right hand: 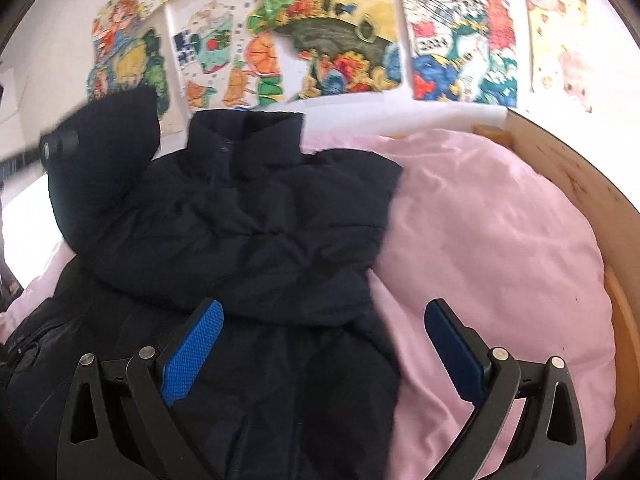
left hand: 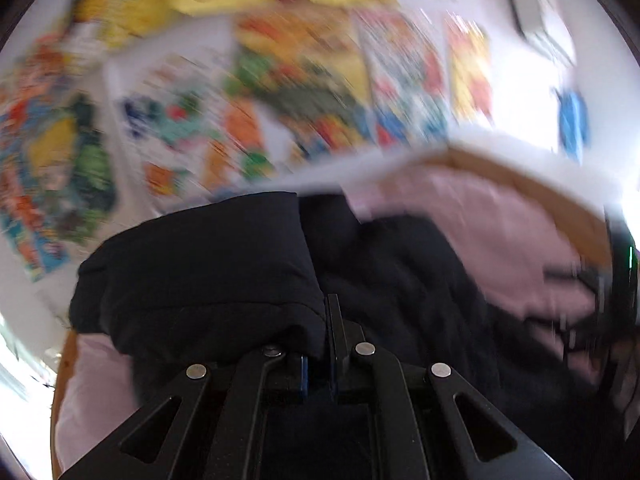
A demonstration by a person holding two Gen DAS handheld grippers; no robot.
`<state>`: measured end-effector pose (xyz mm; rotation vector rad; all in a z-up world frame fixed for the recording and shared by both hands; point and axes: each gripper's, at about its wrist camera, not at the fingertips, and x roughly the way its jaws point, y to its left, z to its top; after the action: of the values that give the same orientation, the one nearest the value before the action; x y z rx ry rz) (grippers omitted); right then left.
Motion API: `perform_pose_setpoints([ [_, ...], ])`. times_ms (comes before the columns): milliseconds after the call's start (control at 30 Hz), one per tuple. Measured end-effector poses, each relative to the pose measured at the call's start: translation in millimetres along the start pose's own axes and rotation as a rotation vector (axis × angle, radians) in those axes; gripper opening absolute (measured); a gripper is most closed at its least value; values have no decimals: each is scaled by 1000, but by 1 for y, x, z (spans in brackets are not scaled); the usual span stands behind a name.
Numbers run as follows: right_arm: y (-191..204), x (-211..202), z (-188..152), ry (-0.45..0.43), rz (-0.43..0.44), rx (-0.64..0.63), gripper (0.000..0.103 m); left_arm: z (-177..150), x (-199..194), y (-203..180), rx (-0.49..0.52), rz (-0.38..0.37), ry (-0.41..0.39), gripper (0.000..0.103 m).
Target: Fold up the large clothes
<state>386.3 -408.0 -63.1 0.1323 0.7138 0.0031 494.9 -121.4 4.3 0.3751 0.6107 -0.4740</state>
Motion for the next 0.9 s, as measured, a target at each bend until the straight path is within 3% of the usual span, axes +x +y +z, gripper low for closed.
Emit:
perform_pose_setpoints([
  [67, -7, 4, -2, 11, -11, 17, 99, -16, 22, -16, 35, -46, 93, 7],
  [233, -24, 18, -7, 48, -29, 59, 99, -52, 57, -17, -45, -190, 249, 11],
  [333, -29, 28, -10, 82, -18, 87, 99, -67, 62, -16, -51, -266, 309, 23],
  [433, -31, 37, -12, 114, -2, 103, 99, -79, 46, -13, -61, -327, 310, 44],
  [467, -29, 38, -13, 118, -1, 101, 99, -85, 31, -10, -80, -356, 293, 69],
  [500, -27, 40, -13, 121, 4, 98, 99, -86, 23, -5, -92, -370, 278, 87],
  [633, -5, 39, -9, 109, 13, 21, 99, -94, -25, 16, -138, -395, 173, 88],
  [733, 30, 35, 0, 73, 29, -97, 99, -98, -49, 43, -213, -325, 117, 88],
  [900, 118, 33, 15, 5, 74, -360, 99, -109, -52, 109, -515, 2, 112, 89],
])
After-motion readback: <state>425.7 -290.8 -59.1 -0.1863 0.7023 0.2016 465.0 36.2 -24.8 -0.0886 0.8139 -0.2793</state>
